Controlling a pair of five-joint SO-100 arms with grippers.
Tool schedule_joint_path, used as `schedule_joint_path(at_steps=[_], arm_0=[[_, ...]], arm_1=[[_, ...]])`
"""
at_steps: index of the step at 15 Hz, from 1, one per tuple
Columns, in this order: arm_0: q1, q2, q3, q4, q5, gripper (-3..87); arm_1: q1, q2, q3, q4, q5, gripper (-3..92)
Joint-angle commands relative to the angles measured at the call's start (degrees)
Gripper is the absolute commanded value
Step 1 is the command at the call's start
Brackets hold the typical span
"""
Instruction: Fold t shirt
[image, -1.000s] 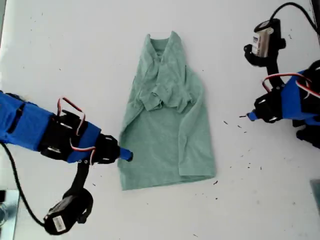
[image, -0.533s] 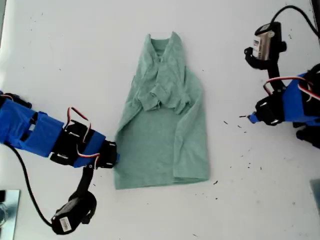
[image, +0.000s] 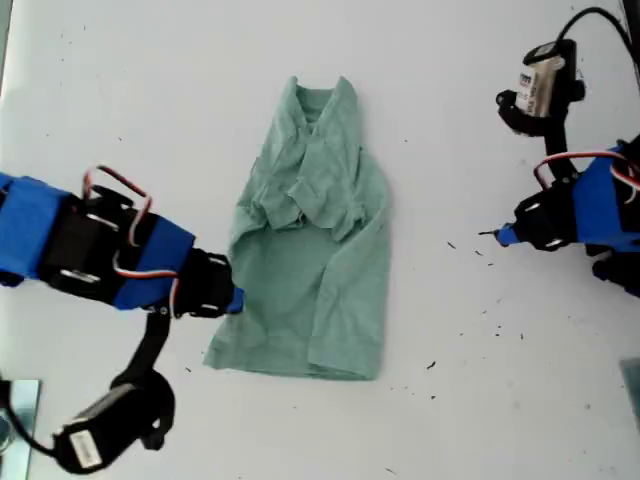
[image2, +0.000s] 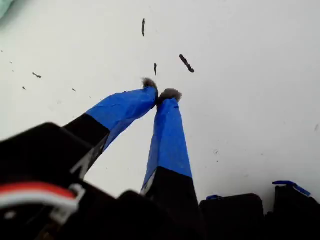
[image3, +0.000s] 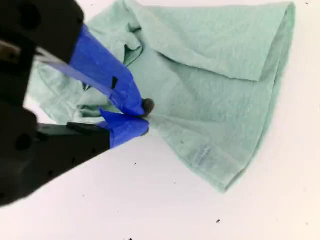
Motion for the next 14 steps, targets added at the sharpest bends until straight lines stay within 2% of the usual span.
schedule_joint_path(at_steps=[1, 2, 3, 6, 7, 8, 9, 13, 14], arm_0=[[-2.37, -16.44, -24.35, -1.58, 5.98, -0.2], [-2.99, -24.35, -35.68, -2.02, 8.0, -0.2], [-4.13, -27.33, -37.0, -7.56, 10.02, -0.2], [-6.59, -35.68, -37.09, -13.1, 12.92, 1.7], [-6.5, -37.71, -37.09, -13.97, 14.15, 13.1], [-6.24, -37.44, -37.18, -14.33, 15.64, 18.4], [-6.06, -34.72, -37.18, -13.1, 16.87, 21.1], [-7.47, -4.75, -28.74, 3.16, 17.31, 22.1], [-8.17, 3.25, -20.74, 5.27, 16.52, 23.2]], arm_1=[[-0.97, 1.49, -0.62, 0.35, 0.97, 3.2], [-0.97, 1.93, -0.26, 0.35, 1.14, 3.2], [-1.14, 2.37, 0.0, 0.26, 1.32, 3.2], [-2.46, 3.78, 0.88, 0.18, 2.72, 3.2], [-2.64, 4.83, 1.49, 0.18, 2.99, 3.2], [-2.72, 6.15, 2.11, 0.26, 3.34, 3.2], [-2.81, 7.38, 2.55, 0.7, 3.69, 3.2], [-3.08, 8.44, 2.72, 1.14, 3.43, 3.2], [-3.08, 8.44, 2.55, 1.23, 3.43, 3.2]])
